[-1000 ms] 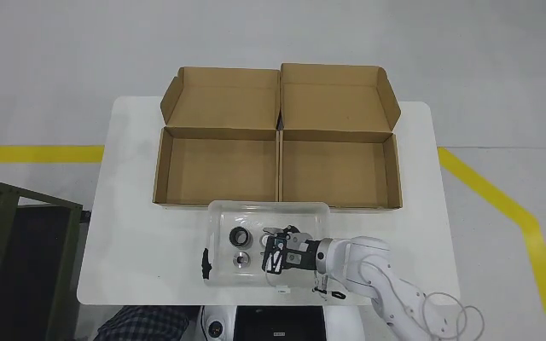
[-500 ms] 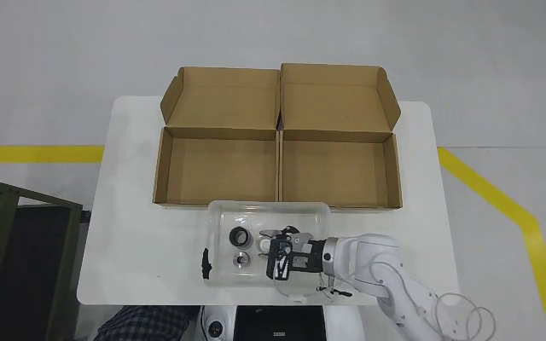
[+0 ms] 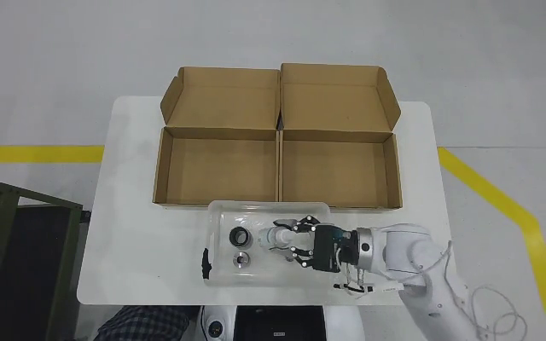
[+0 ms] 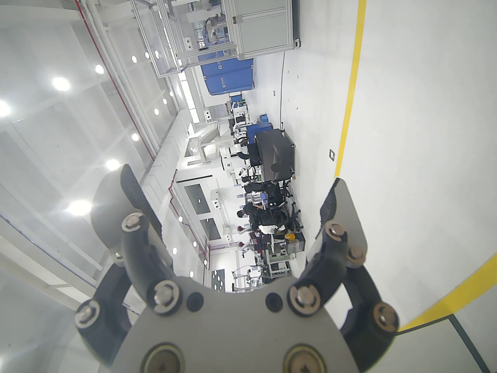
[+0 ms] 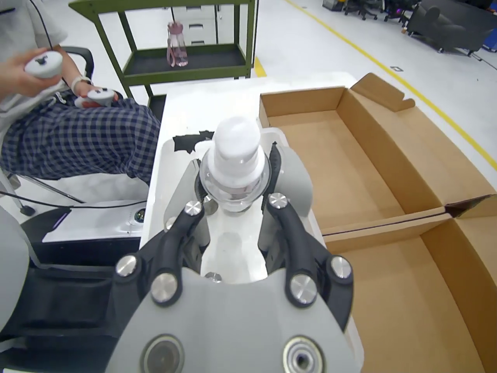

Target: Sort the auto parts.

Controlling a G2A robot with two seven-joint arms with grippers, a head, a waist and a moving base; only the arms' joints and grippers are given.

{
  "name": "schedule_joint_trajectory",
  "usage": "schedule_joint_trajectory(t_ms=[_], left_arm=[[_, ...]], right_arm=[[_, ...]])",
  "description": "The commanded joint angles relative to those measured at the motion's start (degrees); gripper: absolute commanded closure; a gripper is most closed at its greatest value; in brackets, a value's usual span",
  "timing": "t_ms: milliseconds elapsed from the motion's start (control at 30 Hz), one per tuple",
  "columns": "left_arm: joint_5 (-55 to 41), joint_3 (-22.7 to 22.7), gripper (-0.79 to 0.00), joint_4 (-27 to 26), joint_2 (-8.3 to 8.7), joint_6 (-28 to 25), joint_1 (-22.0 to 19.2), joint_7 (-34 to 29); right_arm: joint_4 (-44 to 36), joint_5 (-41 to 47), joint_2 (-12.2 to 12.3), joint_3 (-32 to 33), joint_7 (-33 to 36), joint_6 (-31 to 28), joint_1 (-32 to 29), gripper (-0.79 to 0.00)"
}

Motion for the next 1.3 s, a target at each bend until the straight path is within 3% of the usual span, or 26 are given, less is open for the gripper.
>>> schedule_joint_trajectory(t_ms=[0, 333, 633, 967, 1267], left_arm=[[0.0, 0.0, -0.785, 0.0, 0.00, 0.0, 0.0, 0.0], [0.0, 0.0, -0.785, 0.0, 0.00, 0.0, 0.0, 0.0], [0.0, 0.0, -0.785, 0.0, 0.00, 0.0, 0.0, 0.0], [0.0, 0.0, -0.785, 0.0, 0.00, 0.0, 0.0, 0.0], [0.0, 0.0, -0.785, 0.0, 0.00, 0.0, 0.0, 0.0]], right_arm=[[0.8, 2.9, 0.2, 2.0, -1.7, -0.5, 0.1, 0.000], [4.6, 14.1, 1.0, 8.8, -8.4, -1.4, -0.1, 0.000], [7.0, 16.6, 1.2, 10.2, -9.9, 0.1, 0.0, 0.000], [6.3, 12.9, 1.4, 10.6, -7.1, 4.8, 0.3, 0.000], [7.7, 4.7, 0.9, 6.3, -3.6, 12.3, 5.9, 0.000]])
